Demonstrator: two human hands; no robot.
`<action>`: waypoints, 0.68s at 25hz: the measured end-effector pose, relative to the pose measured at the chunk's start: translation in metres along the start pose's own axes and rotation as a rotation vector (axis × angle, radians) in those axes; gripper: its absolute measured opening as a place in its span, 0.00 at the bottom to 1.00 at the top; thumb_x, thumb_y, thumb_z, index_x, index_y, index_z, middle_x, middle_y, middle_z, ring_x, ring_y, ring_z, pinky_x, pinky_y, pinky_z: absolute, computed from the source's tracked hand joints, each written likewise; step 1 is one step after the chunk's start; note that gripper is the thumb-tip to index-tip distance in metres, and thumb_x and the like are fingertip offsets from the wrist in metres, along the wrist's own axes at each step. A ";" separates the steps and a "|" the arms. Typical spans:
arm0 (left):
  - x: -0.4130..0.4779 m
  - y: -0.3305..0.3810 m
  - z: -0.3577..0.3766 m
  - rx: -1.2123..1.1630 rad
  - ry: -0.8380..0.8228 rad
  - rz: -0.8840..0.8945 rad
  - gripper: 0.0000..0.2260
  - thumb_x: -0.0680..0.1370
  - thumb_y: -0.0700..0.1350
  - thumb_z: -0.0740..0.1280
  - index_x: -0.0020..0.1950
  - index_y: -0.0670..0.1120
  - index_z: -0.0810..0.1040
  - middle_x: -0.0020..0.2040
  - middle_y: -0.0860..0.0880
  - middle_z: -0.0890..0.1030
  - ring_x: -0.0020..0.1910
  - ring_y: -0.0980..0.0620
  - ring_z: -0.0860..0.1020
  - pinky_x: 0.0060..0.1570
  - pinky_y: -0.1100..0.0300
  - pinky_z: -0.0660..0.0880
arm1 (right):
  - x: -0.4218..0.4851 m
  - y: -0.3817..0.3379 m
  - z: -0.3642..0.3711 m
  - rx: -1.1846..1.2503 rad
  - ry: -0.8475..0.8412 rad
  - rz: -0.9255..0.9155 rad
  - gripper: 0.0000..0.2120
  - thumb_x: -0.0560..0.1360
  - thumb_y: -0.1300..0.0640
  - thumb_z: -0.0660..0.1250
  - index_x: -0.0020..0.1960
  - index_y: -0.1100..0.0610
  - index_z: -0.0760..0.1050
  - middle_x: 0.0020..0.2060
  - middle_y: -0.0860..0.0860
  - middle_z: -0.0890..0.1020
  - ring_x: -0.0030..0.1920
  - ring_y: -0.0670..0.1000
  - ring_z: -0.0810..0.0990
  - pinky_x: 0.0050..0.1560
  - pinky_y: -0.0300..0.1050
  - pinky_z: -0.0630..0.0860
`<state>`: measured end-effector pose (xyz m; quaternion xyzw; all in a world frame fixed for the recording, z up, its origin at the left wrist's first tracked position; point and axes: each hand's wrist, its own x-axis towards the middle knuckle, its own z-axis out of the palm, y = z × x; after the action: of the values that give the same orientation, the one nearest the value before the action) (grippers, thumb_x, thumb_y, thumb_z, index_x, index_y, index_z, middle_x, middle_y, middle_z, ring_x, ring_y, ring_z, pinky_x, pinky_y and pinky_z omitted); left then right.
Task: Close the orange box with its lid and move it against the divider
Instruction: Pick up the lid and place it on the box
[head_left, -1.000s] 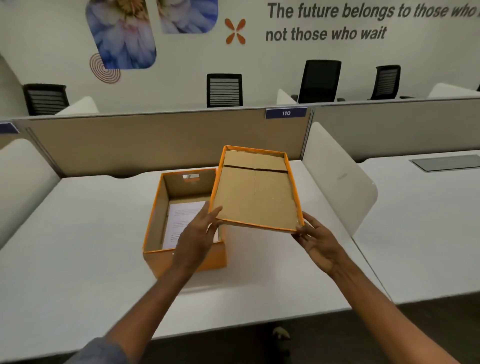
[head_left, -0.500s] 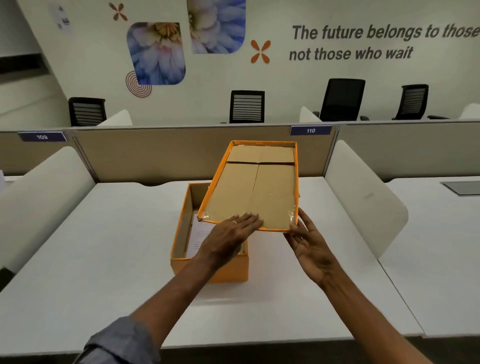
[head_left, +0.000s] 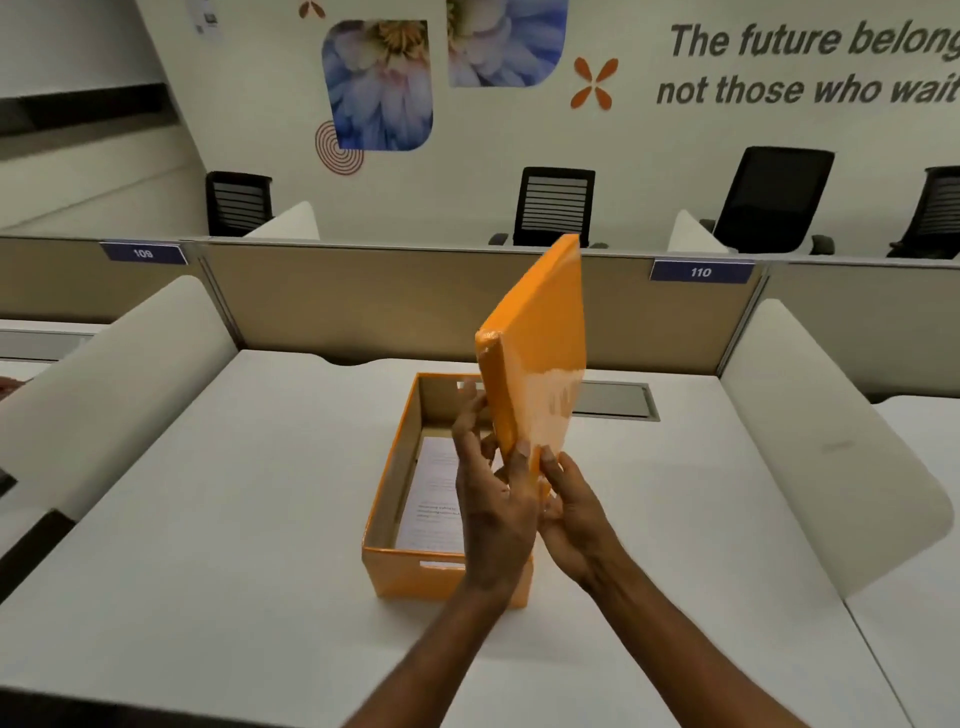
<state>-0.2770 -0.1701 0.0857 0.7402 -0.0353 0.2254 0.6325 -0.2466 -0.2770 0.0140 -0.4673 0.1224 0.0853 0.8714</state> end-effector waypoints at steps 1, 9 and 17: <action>0.006 -0.007 -0.005 -0.009 0.017 -0.017 0.34 0.77 0.46 0.70 0.77 0.48 0.55 0.74 0.57 0.63 0.61 0.74 0.70 0.49 0.78 0.74 | 0.005 -0.004 -0.005 -0.070 0.036 -0.026 0.31 0.74 0.44 0.72 0.73 0.48 0.65 0.67 0.54 0.77 0.64 0.61 0.79 0.57 0.64 0.80; 0.027 -0.109 -0.075 0.193 0.140 -0.357 0.30 0.75 0.63 0.64 0.75 0.60 0.59 0.73 0.48 0.69 0.66 0.41 0.74 0.56 0.46 0.79 | 0.040 0.006 -0.034 -0.575 -0.045 -0.183 0.36 0.76 0.50 0.71 0.77 0.42 0.55 0.68 0.45 0.73 0.65 0.51 0.77 0.58 0.51 0.80; -0.004 -0.172 -0.094 0.435 0.021 -0.566 0.37 0.71 0.74 0.56 0.75 0.57 0.62 0.80 0.46 0.57 0.79 0.40 0.56 0.71 0.32 0.61 | 0.040 0.061 -0.045 -0.769 -0.039 -0.133 0.45 0.74 0.39 0.67 0.80 0.42 0.43 0.77 0.48 0.64 0.70 0.53 0.71 0.68 0.59 0.74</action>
<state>-0.2492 -0.0479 -0.0651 0.8357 0.2263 0.0513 0.4978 -0.2307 -0.2794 -0.0700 -0.7648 0.0344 0.0772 0.6387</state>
